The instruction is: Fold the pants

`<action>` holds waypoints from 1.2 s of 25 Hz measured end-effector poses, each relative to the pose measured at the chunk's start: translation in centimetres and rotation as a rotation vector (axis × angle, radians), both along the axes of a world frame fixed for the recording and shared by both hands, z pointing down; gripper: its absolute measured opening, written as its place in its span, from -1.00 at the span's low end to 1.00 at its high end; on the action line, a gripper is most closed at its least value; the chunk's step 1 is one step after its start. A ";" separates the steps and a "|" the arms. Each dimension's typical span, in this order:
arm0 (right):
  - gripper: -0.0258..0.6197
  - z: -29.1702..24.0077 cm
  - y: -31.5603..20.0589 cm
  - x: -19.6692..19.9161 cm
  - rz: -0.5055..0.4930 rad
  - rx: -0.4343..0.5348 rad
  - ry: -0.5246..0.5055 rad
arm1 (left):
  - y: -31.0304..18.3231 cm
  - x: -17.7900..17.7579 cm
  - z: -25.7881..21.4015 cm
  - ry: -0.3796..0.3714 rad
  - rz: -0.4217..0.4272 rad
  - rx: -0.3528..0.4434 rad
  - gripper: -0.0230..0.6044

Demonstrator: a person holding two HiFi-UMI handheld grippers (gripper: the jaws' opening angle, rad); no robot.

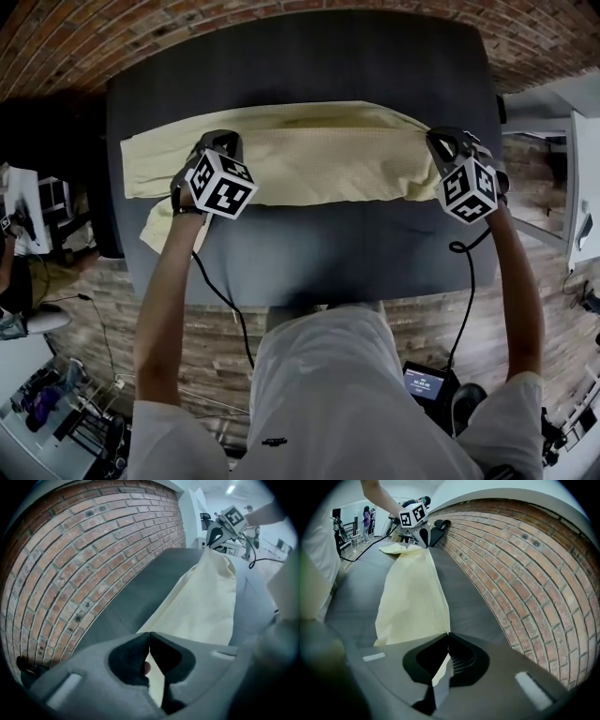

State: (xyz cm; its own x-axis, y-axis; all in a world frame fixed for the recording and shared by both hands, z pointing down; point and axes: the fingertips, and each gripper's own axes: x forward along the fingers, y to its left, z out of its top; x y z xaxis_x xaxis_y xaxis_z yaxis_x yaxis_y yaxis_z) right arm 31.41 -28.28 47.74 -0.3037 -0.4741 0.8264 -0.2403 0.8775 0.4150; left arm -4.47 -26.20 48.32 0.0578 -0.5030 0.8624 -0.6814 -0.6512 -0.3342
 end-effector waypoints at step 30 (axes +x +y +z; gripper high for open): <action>-0.57 7.0 -6.6 0.0 0.149 -0.106 -0.088 | -6.2 -0.3 6.4 -0.002 -0.183 -0.004 -0.22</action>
State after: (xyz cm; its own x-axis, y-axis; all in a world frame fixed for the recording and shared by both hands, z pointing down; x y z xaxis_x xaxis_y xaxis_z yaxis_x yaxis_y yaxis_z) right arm 31.45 -34.87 54.75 -0.3097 -0.4308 0.8476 -0.4017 0.8673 0.2940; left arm -4.75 -32.44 54.76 -0.0360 -0.5012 0.8646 -0.7882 -0.5176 -0.3329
